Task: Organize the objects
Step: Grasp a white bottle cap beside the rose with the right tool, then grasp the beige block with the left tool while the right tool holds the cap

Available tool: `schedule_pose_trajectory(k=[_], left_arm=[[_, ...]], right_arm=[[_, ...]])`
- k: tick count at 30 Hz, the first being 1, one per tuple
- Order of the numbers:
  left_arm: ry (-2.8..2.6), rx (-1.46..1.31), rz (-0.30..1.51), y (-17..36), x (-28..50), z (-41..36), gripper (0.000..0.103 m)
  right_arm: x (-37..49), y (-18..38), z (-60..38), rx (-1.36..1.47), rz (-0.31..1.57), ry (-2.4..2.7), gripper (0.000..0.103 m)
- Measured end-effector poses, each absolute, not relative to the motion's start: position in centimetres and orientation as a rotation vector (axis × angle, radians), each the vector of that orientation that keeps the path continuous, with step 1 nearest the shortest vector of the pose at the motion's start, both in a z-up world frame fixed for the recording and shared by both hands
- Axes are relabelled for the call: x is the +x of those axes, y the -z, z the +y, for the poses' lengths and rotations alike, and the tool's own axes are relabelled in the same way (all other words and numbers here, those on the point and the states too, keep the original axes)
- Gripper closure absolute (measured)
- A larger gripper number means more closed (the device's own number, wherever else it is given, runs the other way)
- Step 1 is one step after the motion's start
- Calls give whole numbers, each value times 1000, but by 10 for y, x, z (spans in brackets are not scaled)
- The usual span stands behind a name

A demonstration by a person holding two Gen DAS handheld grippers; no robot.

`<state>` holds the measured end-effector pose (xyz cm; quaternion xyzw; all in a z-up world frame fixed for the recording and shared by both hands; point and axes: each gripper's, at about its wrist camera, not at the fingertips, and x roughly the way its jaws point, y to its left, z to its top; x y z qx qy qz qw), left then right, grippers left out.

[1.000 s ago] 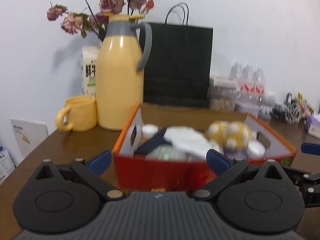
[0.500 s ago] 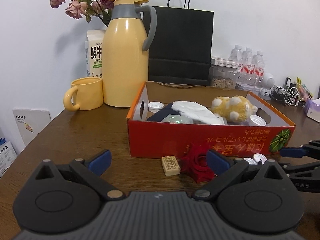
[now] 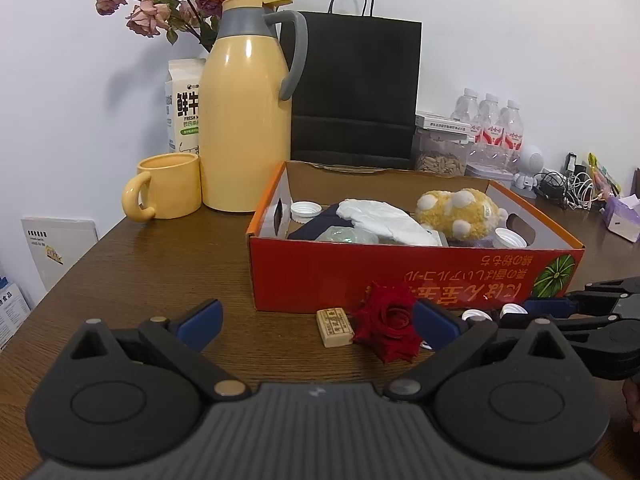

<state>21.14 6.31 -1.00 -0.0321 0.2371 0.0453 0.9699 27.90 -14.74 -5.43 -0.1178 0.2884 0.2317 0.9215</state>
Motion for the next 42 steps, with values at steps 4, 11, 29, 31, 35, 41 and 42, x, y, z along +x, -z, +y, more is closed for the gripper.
schedule_pose_trajectory(k=[4,11,29,31,35,41,42], left_arm=[[-92,-65,479,10,211,63,0],[-133,-88,503,12,215,71,0],[-252,-60,599,31,254,72,0],[-257,-47,609,34,260,68,0],[-256,-49,630,38,265,66,7],[-176,-58,631,38,266,60,37],[-148,-56,630,38,265,58,46]], right_arm=[[273,50,-152,-224,547,-474,76],[256,39,-159,-204,460,-480,76],[233,26,-167,-168,390,-507,76],[232,26,-167,-168,389,-512,76],[232,26,-167,-163,389,-518,76],[232,26,-166,-166,393,-521,76],[232,27,-166,-166,394,-521,76]])
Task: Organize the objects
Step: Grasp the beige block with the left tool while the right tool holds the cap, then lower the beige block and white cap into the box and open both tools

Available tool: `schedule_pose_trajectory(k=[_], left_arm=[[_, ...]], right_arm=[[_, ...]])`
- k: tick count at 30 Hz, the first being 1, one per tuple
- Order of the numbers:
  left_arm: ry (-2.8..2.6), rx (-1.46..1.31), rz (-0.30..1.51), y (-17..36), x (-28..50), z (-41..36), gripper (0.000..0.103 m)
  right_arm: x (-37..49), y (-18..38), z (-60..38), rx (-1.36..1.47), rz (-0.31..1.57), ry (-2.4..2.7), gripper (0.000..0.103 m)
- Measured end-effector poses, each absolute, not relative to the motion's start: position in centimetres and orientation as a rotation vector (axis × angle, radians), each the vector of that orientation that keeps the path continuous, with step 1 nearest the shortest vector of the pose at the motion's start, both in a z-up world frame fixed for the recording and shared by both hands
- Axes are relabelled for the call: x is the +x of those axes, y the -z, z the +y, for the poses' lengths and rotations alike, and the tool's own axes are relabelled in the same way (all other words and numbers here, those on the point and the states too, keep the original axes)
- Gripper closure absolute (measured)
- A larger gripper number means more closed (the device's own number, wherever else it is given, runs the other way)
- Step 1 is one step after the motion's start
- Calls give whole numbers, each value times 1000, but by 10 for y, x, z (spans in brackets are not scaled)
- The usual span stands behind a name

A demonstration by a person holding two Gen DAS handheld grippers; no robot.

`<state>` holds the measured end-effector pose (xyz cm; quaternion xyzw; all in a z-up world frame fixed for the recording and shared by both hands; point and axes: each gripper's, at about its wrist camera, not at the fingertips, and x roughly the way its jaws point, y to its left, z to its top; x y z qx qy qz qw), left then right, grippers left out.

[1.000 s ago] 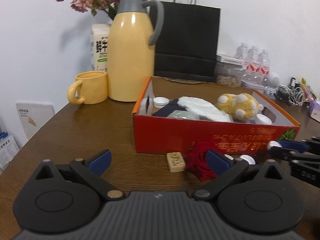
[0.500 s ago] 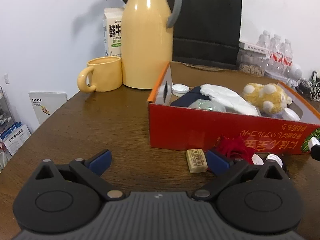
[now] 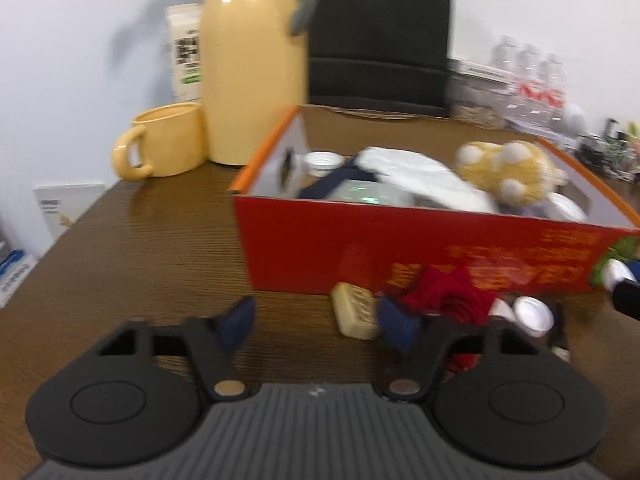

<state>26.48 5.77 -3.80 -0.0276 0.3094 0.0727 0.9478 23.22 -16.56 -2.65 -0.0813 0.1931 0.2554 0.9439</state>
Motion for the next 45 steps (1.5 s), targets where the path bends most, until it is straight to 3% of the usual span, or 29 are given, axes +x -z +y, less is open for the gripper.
schedule_pose_trajectory(k=[6,9,29,45], left_arm=[[-93,-64,647,41,267,55,59],[-52,-66,643,41,266,53,90],[-42,-57,440,6,216,51,91],[-28,-66,366,-35,251,46,91]], right_arm=[[232,28,-165,-169,398,-521,76],[232,28,-165,-169,398,-521,76],[228,23,-166,-161,359,-523,76],[255,-20,-154,-130,268,-478,76]])
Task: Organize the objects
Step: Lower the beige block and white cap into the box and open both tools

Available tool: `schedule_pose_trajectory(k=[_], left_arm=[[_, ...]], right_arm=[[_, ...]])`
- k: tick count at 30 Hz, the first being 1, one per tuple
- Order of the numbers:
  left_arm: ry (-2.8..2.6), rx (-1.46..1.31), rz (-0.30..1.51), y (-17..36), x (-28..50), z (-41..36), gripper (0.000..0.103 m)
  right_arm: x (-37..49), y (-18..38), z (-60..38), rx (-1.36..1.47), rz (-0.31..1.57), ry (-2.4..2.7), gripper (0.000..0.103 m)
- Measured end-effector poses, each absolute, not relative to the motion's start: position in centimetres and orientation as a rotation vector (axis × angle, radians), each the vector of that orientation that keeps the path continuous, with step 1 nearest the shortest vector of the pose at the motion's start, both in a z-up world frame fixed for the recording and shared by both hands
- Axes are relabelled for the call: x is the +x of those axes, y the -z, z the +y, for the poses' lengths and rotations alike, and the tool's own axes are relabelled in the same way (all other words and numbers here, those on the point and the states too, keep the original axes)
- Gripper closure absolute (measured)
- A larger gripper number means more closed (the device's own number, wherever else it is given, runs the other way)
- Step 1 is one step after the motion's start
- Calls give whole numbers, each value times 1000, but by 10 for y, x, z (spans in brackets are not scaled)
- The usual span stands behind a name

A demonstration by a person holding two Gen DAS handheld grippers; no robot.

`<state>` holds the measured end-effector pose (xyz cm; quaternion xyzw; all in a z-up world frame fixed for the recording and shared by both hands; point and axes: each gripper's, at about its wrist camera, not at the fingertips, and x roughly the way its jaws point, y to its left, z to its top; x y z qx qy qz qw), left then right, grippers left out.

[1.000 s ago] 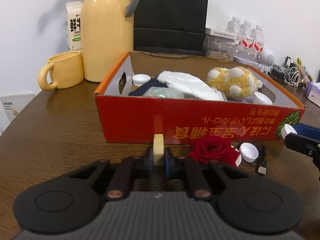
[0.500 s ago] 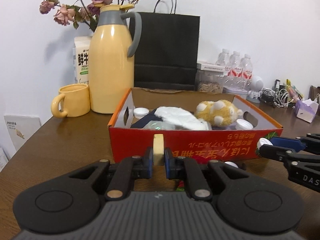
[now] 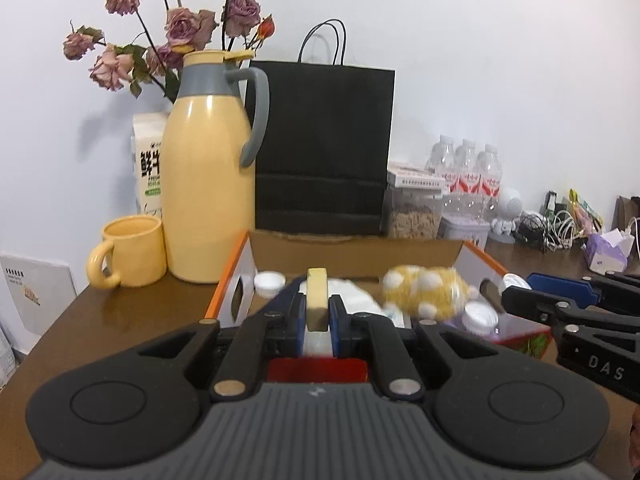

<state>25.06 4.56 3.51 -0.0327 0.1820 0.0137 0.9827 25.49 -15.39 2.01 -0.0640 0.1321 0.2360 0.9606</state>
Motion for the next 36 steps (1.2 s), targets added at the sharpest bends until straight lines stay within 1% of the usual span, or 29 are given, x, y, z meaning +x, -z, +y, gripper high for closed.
schedule_pose_trajectory(k=[5,8,17,18,19,20,21,22,23,24,27,36], left_arm=[[-71,-90,355,-37,276,43,91],[-82,-118,384,-33,296,43,91],[-84,-93,436,-13,318,43,89],[-91,-93,430,-13,317,43,84],[-95,-86,421,-13,316,43,73],[-100,-80,412,-12,314,44,65],[-107,-79,406,-13,314,44,44],[-121,-79,397,-13,313,44,20],[-137,-74,383,-13,311,44,10],[-155,-68,365,-13,309,43,0],[-182,-56,325,-14,305,41,0],[-178,-55,341,-13,306,39,0]], right_arm=[[285,-17,-149,-95,314,-402,76],[301,-7,-148,-76,345,-385,76],[316,14,-148,-89,417,-373,76],[317,16,-148,-89,421,-370,73],[317,17,-148,-91,426,-370,71],[317,18,-149,-90,427,-369,61],[317,18,-150,-88,427,-366,43],[317,18,-150,-87,427,-362,34],[316,19,-151,-88,423,-359,16],[316,19,-151,-90,417,-354,7],[313,18,-151,-93,409,-351,0],[308,15,-152,-81,398,-361,0]])
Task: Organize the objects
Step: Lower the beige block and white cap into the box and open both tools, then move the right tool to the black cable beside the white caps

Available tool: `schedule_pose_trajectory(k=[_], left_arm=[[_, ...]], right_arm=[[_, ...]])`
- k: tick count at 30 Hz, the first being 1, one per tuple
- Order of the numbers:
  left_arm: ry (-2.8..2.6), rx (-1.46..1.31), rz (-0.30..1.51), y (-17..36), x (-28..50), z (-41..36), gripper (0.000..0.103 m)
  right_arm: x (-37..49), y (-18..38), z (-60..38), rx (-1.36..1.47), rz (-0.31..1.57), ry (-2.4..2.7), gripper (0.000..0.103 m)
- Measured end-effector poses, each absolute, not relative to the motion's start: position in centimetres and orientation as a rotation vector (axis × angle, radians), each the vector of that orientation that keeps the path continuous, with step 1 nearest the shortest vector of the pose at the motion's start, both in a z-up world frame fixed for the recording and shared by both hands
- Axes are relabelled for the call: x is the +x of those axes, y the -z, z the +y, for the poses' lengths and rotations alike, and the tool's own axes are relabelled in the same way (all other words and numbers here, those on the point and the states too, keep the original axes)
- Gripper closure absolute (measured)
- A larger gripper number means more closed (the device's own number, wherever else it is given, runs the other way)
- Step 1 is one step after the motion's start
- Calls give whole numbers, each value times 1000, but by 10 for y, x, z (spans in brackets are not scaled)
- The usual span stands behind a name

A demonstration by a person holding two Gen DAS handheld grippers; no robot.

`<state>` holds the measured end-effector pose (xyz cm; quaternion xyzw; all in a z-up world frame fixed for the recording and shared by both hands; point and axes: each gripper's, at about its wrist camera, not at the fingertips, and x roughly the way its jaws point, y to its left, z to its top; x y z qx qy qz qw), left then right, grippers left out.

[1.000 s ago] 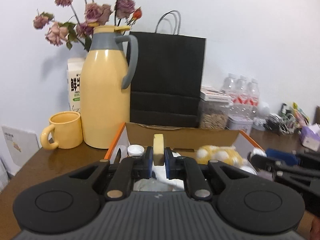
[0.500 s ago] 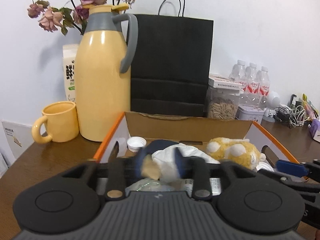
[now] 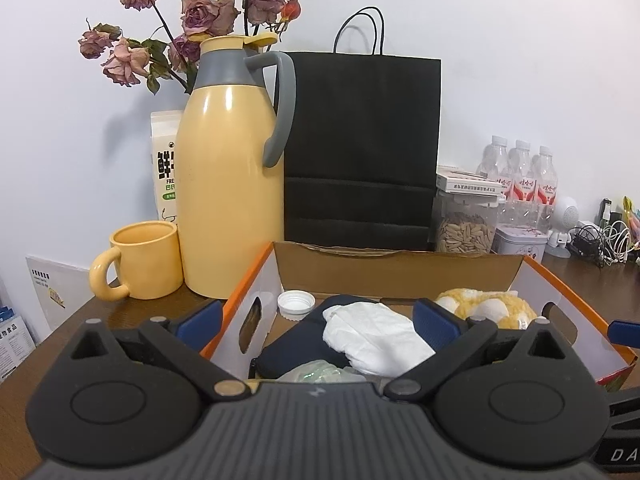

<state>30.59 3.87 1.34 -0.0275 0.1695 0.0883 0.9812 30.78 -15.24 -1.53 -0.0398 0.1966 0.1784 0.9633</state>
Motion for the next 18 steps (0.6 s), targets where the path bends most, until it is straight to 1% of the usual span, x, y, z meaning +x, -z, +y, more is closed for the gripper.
schedule_pose_trajectory(k=[11,18], left_arm=[[-152,-65,312,-10,278,42,0],[-115,-38,333,-7,247,46,0]], right_arm=[[281,9,-163,-102,362,-402,0],[254,19,-168,-165,393,-431,0]])
